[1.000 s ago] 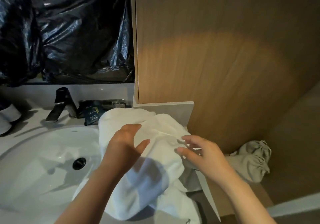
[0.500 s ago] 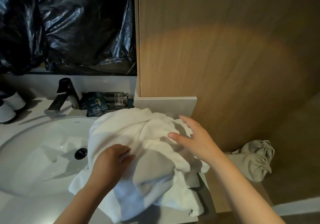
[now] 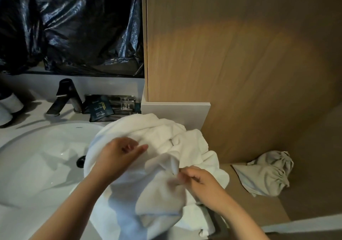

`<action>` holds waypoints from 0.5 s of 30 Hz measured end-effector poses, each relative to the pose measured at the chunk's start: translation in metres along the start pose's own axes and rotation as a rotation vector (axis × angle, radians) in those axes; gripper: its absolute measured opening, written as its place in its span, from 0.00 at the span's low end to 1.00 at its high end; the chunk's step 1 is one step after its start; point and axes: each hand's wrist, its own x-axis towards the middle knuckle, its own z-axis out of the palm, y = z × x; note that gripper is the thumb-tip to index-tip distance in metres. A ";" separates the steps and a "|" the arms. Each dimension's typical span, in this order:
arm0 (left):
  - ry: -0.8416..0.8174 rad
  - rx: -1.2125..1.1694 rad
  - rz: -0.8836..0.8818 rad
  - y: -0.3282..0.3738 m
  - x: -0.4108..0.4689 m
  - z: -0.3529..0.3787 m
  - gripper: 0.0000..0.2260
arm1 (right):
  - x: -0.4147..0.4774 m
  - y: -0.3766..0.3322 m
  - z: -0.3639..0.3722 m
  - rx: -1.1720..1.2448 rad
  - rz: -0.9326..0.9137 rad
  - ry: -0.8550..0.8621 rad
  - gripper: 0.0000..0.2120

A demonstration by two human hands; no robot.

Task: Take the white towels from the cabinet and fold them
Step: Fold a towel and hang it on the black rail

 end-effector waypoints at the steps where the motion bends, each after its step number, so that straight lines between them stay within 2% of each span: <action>1: 0.093 0.030 0.020 0.003 0.008 0.004 0.14 | 0.000 -0.001 -0.001 0.019 0.007 0.006 0.10; 3: 0.162 0.097 0.050 0.008 0.025 0.012 0.17 | 0.003 0.000 -0.003 0.045 0.017 0.017 0.15; 5: 0.145 0.151 0.046 0.010 0.039 0.018 0.22 | 0.008 0.000 -0.006 0.067 0.027 0.000 0.25; 7: 0.162 0.153 0.033 0.012 0.047 0.020 0.26 | 0.015 -0.003 -0.011 0.078 0.034 -0.012 0.30; 9: 0.247 0.130 0.046 0.009 0.049 0.018 0.29 | 0.027 -0.010 -0.020 0.058 0.037 0.029 0.30; 11: 0.321 0.209 0.036 0.002 0.050 0.012 0.30 | 0.042 -0.020 -0.029 -0.044 0.023 0.115 0.25; 13: 0.331 0.331 -0.011 -0.008 0.051 0.003 0.27 | 0.058 -0.033 -0.037 -0.167 -0.030 0.182 0.21; 15: 0.313 0.392 -0.022 -0.019 0.051 -0.004 0.23 | 0.073 -0.047 -0.038 -0.209 -0.060 0.175 0.15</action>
